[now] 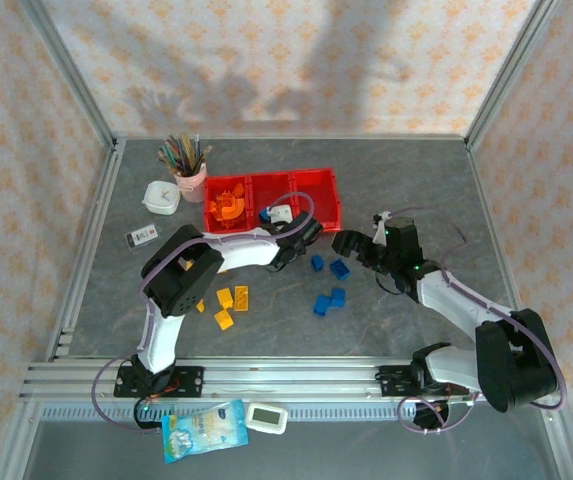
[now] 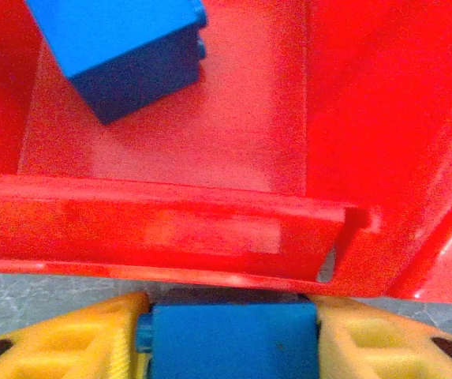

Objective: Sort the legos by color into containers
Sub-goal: Pick up the lego from the center of the table, then place the lego in the container.

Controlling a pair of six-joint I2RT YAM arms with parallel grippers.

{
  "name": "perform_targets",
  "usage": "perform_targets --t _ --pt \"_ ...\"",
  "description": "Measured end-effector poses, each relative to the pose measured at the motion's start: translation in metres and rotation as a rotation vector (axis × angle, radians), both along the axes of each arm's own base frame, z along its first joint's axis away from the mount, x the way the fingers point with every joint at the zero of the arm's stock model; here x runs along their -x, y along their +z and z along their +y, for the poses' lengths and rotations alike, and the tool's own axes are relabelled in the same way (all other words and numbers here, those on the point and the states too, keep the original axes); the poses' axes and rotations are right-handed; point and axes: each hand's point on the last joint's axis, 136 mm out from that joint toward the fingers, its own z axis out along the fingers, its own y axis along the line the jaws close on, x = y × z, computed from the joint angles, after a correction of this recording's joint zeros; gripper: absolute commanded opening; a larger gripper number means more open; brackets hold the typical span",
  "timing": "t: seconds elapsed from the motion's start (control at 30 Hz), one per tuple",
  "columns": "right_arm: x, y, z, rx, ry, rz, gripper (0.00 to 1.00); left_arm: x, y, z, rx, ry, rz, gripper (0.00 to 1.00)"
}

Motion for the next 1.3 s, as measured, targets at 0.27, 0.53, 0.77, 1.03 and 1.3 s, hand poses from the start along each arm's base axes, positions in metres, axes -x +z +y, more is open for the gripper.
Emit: perform_targets --t 0.27,0.53,0.77,1.03,1.3 --pt "0.000 0.000 0.000 0.000 0.000 0.000 1.00 -0.001 0.001 -0.005 0.014 -0.021 -0.003 0.39" --pt "0.002 0.001 0.004 -0.016 0.020 0.004 1.00 0.023 0.010 -0.017 0.040 -0.081 0.011 0.38" --pt "0.003 0.002 0.009 -0.042 0.043 0.013 1.00 0.032 0.067 -0.028 0.094 -0.138 -0.068 0.39" --pt "-0.006 0.013 0.020 -0.102 0.063 0.008 1.00 -0.008 0.125 -0.014 0.077 -0.103 -0.182 0.38" --pt "-0.014 0.022 0.022 -0.113 0.059 -0.014 1.00 -0.072 0.100 0.011 -0.014 -0.023 -0.160 0.39"
